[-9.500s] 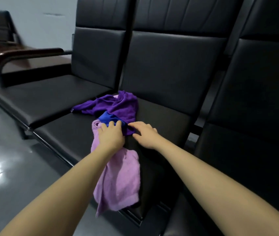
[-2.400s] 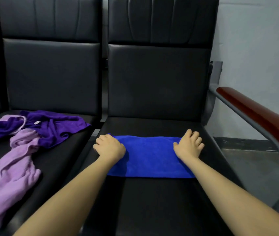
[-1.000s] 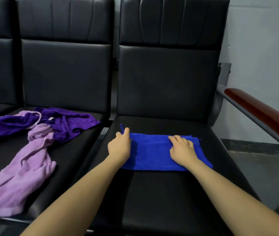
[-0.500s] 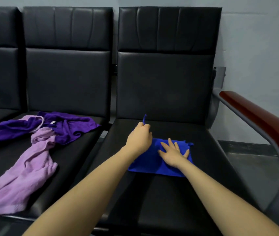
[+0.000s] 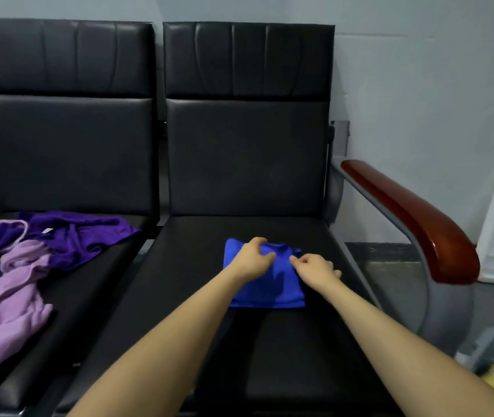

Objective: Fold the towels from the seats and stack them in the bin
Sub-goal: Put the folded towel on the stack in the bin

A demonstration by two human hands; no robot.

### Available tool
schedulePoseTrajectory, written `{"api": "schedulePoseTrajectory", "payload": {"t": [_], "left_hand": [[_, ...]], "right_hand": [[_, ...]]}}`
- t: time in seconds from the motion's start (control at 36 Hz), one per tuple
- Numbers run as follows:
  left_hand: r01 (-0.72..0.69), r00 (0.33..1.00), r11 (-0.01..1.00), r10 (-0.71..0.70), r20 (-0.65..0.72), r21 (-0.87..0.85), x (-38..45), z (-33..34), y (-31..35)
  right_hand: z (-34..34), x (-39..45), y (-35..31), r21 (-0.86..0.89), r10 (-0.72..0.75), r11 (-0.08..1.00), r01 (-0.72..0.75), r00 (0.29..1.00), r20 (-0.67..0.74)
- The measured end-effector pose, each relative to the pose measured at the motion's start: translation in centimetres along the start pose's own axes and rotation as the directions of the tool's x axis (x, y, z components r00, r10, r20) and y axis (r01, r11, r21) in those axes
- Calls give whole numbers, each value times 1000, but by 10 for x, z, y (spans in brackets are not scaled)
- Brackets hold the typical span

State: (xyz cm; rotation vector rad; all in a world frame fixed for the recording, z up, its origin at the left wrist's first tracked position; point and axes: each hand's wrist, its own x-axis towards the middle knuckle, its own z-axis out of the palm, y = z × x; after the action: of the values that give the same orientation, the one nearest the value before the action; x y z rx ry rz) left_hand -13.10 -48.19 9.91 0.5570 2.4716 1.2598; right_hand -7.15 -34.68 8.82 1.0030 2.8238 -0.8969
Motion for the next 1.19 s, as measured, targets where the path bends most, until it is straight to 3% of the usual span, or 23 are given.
{"api": "schedulePoseTrajectory", "payload": {"t": [0.17,0.31,0.42,0.58,0.81,0.92,1.19], "left_hand": [[168,947,880,-19,-321,445,-2,-10,-23],[257,945,776,-78,-318,576,-1,-11,-44],[220,954,756,-34,-298,617,0,-8,-53],[293,935,704,-69,-349,647,1,-2,-58],[225,936,674,52,-348,703,-8,-2,-57],[189,934,678,98,-342,711,-13,-5,-50],[47,869,702,322,-376,710,-7,-24,33]], "right_hand": [[13,0,-12,-127,14,991,-28,994,-109],[29,-3,-19,-254,10,964,-83,961,-275],[39,0,-17,-316,-10,944,-97,947,-320],[36,7,-25,-451,-11,888,-85,979,-206],[49,-9,-27,-401,-155,915,39,952,-263],[43,-21,-27,-250,-173,962,113,956,-235],[-41,-29,-34,-246,-305,946,211,833,-461]]}}
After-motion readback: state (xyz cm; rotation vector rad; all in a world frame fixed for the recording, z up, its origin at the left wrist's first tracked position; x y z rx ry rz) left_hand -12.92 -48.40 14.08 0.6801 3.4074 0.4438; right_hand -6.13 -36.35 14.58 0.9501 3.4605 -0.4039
